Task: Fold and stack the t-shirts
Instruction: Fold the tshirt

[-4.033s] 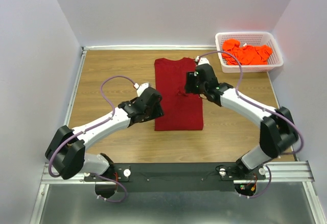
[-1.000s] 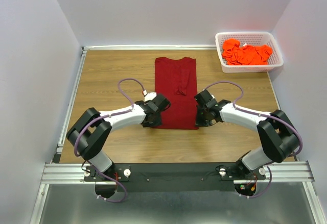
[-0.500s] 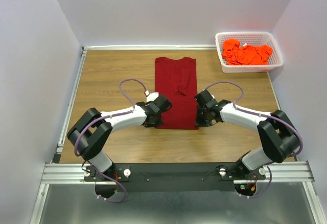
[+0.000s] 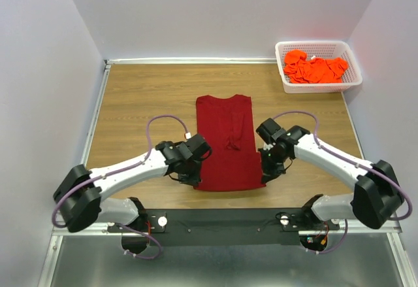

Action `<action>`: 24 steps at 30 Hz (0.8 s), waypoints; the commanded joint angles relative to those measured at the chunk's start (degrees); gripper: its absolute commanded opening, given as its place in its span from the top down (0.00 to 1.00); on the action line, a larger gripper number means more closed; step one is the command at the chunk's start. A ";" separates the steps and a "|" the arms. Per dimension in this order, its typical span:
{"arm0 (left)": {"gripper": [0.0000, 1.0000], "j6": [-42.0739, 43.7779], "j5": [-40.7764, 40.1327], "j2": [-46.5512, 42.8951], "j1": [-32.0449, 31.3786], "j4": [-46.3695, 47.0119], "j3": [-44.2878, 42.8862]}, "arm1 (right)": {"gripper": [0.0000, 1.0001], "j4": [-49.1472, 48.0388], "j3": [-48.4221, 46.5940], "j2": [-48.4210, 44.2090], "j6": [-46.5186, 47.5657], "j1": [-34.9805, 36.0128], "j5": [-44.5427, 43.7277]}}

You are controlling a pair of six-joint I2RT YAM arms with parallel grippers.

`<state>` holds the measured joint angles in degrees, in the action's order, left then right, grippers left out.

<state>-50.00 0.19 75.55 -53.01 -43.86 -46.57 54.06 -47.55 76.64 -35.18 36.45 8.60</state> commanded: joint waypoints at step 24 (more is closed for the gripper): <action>1.00 24.86 5.70 22.42 28.23 -3.52 -41.38 | 0.99 10.99 -52.12 29.07 16.54 -15.25 -2.54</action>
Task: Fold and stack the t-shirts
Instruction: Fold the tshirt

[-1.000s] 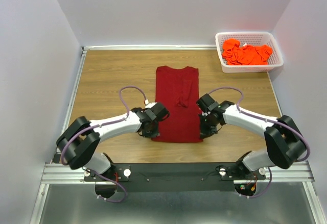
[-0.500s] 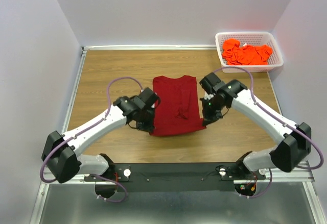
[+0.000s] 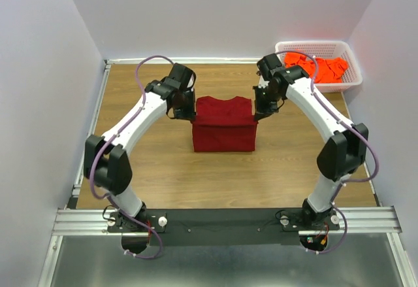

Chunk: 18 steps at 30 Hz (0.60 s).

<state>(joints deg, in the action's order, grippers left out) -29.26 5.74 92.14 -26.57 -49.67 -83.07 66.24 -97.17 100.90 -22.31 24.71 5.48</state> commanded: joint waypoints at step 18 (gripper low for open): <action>1.00 3.42 -3.36 26.16 6.00 15.48 -11.15 | 0.99 -15.35 -4.17 22.76 3.76 -9.33 -0.11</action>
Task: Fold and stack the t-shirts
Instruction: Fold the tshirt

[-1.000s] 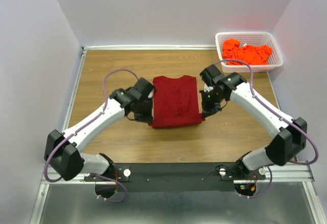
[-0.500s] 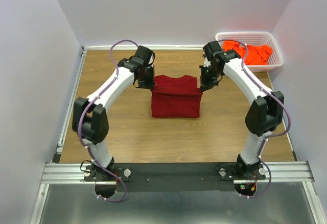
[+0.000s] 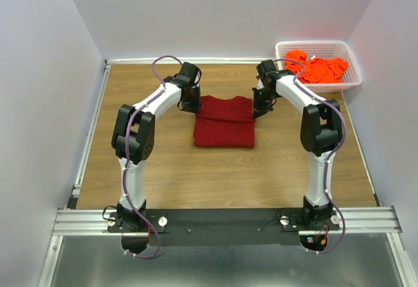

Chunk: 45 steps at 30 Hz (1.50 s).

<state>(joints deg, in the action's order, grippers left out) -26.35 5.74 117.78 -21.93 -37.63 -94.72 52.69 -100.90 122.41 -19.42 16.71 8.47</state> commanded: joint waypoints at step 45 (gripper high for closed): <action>0.82 -16.10 -8.72 -13.88 1.98 21.45 24.75 | 0.63 -26.23 4.05 -0.41 3.25 -1.24 1.46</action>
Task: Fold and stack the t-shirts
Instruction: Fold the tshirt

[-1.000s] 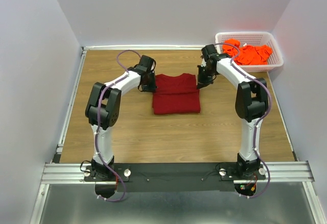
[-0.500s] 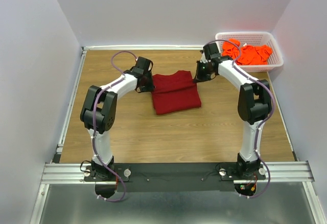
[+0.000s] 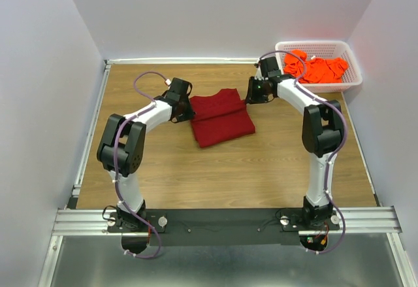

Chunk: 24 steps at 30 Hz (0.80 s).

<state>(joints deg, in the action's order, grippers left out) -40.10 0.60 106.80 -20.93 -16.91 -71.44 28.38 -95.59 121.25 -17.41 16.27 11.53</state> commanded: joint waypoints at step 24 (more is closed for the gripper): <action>0.20 10.73 -2.89 -24.10 -5.70 11.98 14.75 | 0.21 -17.82 25.62 -21.05 -10.53 0.51 13.16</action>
<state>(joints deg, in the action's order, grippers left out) -33.82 -3.57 83.64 -26.13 -10.15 -57.87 18.31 -74.39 101.45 -22.68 16.45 17.32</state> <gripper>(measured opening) 0.796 0.797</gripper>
